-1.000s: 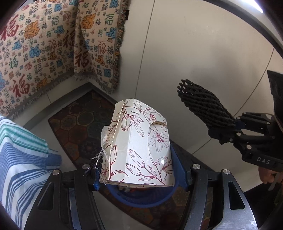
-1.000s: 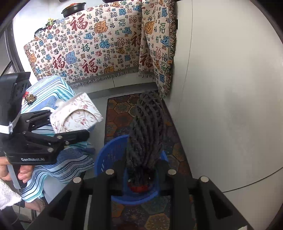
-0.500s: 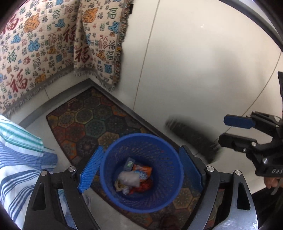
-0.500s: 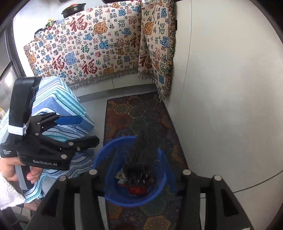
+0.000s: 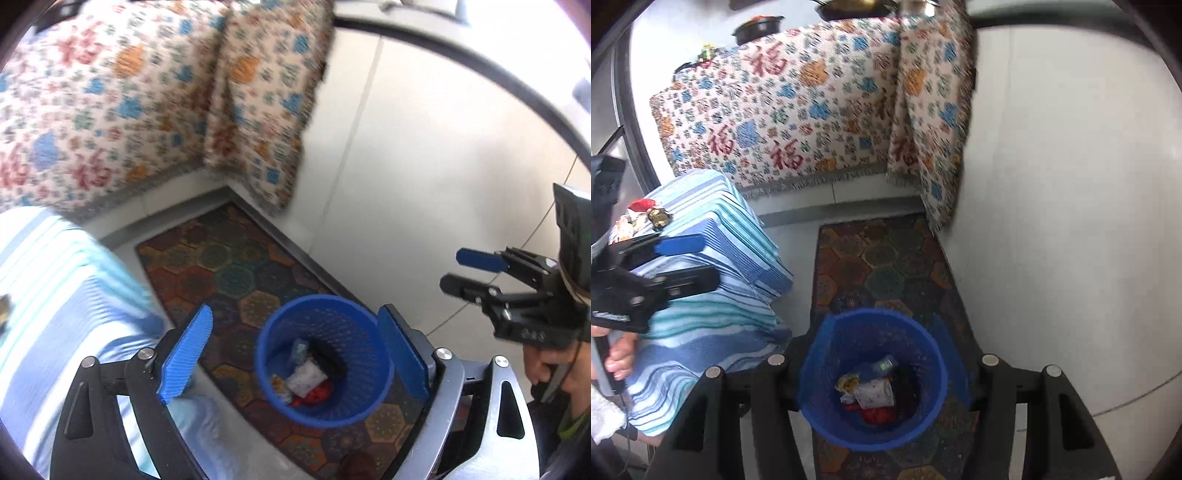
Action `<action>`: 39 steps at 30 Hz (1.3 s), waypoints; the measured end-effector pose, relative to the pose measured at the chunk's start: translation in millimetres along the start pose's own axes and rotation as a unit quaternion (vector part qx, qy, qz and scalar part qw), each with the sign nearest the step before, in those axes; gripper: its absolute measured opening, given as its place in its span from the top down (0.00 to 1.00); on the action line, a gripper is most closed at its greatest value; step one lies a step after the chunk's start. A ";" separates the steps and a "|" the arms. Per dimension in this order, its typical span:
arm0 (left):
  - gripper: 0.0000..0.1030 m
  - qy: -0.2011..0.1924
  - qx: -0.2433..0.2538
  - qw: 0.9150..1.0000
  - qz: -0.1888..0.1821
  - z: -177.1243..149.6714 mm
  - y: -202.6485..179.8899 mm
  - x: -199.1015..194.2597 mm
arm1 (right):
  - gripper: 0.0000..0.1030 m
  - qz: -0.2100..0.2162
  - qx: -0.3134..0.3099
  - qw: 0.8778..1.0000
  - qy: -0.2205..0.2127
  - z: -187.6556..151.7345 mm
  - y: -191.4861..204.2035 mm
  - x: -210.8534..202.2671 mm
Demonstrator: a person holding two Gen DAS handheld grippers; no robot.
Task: Collect trash
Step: 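Move both tools back over the remaining trash on the table, then grasp the gold foil package with the right tool while the left tool grasps the crushed red cola can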
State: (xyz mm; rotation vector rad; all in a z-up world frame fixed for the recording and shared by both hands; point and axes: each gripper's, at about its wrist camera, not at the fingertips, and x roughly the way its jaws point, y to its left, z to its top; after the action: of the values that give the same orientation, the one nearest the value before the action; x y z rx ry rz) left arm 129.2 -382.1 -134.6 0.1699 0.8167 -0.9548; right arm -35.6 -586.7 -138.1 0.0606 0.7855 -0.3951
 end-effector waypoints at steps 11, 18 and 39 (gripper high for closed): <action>0.08 -0.005 -0.066 0.985 0.161 -60.7 156.6 -123.0 | 0.38 0.076 -0.097 0.991 -0.053 29.1 157.9 -1.7; 0.08 0.029 -0.154 0.951 0.267 -113.9 279.3 -180.6 | 0.38 0.154 -0.197 0.968 -0.014 16.0 289.1 23.0; 0.00 0.065 -0.094 0.972 0.205 -130.6 420.2 -185.1 | 0.21 0.153 -0.197 0.967 0.054 39.7 375.4 104.5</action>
State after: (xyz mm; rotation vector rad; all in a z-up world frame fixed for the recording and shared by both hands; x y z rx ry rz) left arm 328.1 48.6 -187.9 0.2280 0.9422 -0.4789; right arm 196.1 -281.1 -217.7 -0.1695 0.9336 0.0615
